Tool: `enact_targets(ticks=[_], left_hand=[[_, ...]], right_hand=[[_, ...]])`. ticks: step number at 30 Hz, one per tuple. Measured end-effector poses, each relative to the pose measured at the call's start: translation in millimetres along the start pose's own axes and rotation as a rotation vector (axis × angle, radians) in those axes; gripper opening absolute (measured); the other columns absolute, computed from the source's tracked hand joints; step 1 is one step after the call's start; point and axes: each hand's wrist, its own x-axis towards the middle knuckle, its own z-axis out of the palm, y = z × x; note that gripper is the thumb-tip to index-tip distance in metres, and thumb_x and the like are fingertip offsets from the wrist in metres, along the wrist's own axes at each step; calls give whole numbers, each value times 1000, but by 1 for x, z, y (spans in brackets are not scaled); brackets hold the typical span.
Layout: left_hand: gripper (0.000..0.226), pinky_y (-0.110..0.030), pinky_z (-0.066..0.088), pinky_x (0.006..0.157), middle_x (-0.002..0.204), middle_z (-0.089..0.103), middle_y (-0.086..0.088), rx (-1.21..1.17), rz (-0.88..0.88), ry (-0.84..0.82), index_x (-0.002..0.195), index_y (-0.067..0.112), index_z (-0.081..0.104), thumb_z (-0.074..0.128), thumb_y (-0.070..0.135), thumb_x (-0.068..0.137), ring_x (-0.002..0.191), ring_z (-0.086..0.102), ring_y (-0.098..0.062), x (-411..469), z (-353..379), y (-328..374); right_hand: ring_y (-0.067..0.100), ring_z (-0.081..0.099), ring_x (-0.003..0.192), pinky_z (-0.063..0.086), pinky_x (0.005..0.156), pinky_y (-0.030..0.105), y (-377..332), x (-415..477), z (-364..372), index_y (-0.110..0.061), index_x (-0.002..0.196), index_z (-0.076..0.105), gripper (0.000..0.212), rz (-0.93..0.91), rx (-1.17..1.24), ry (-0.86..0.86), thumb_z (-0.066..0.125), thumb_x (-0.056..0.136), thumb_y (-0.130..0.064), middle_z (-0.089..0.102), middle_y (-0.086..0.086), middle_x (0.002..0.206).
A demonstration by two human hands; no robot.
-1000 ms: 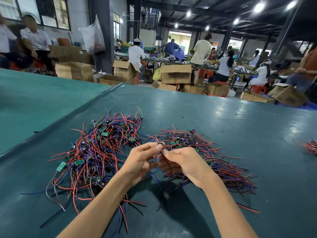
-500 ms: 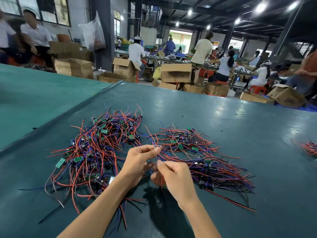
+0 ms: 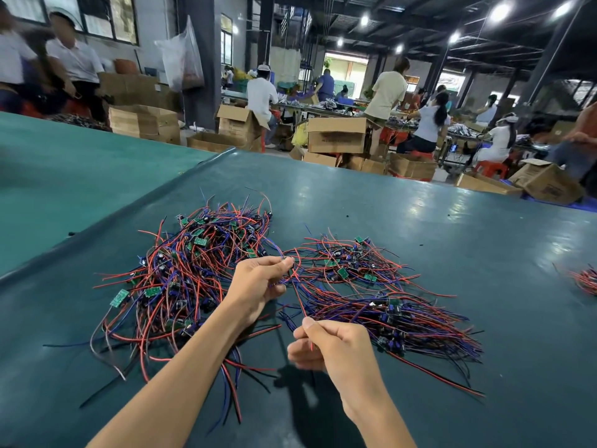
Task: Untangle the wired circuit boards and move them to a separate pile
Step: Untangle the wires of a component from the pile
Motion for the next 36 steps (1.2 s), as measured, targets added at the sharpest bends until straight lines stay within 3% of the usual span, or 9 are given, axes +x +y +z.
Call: enact_targets(ticks=[7,12,18,24,30,36], left_hand=[[20,-20,44,47,74,40,-5,-38,-27,46,97,-11,72,75,6,86,56,34,-13,9,-10,-6],[23,-21,44,48,62,42,0,-49,-26,35,100,-11,72,75,6,85,55,38,-11,9,-11,-8],[33,-22,45,50,66,47,-2,-23,-12,29,101,-12,72,80,12,80,58,42,-10,8,-12,-9],[18,-22,44,54,69,46,-1,-72,0,-39,97,2,79,73,15,86,62,41,-10,4,-12,-8],[31,-20,45,57,89,60,-5,-354,-31,-265,116,1,74,59,15,92,72,52,-9,-6,-11,2],[50,-23,46,66,96,59,-2,-511,-188,-513,123,2,69,78,15,76,81,48,-12,-17,-14,6]], right_hand=[[27,70,58,54,45,32,1,-11,4,1,84,70,31,108,-40,-52,56,102,-20,72,14,67],[25,66,52,43,36,25,1,-13,3,2,81,68,34,162,-107,-35,57,101,-23,68,12,61],[22,57,42,30,34,19,3,-13,-3,-2,69,65,40,181,-149,10,57,101,-26,61,10,53],[22,53,37,25,35,17,1,-9,-6,-10,54,66,50,112,-183,14,61,97,-37,59,9,49],[17,39,33,28,36,19,22,5,-35,-10,48,60,55,-139,-7,406,63,98,-34,47,9,40],[14,58,46,45,54,30,45,7,-44,-17,50,62,55,-211,-409,562,52,98,-43,62,-2,47]])
